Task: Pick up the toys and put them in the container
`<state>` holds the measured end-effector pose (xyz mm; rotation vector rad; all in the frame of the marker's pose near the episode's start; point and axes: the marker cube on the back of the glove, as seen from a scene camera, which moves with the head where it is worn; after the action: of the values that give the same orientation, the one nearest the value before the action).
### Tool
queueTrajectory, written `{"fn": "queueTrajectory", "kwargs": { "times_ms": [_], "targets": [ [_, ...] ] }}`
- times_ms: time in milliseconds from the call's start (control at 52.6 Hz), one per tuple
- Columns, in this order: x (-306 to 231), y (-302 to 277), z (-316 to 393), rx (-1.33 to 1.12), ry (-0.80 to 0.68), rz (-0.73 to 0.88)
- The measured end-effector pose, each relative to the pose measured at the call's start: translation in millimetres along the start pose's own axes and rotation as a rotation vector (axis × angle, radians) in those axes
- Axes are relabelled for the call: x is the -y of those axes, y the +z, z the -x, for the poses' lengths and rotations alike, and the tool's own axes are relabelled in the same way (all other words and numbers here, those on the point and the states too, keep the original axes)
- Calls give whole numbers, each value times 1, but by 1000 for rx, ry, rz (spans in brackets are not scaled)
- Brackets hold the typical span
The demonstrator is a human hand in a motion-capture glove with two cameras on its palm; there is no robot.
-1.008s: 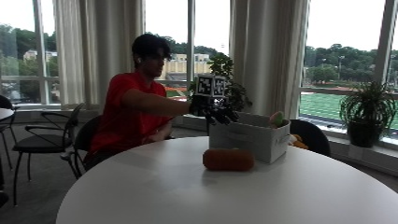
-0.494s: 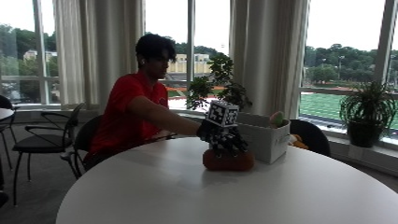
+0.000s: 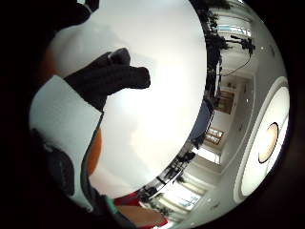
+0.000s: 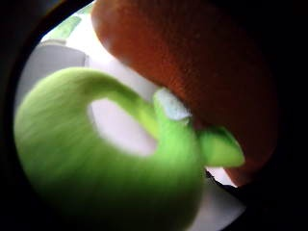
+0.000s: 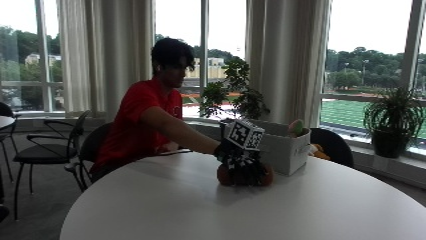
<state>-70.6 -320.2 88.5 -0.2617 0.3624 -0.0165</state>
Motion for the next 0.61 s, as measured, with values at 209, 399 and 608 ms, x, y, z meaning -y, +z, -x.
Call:
{"fn": "queueTrajectory", "kwargs": {
  "times_ms": [209, 399, 608],
  "targets": [
    [17, 0, -9, 42, 10, 71],
    [28, -3, -7, 41, -24, 85],
    [36, -7, -2, 23, -50, 99]
  ]
}}
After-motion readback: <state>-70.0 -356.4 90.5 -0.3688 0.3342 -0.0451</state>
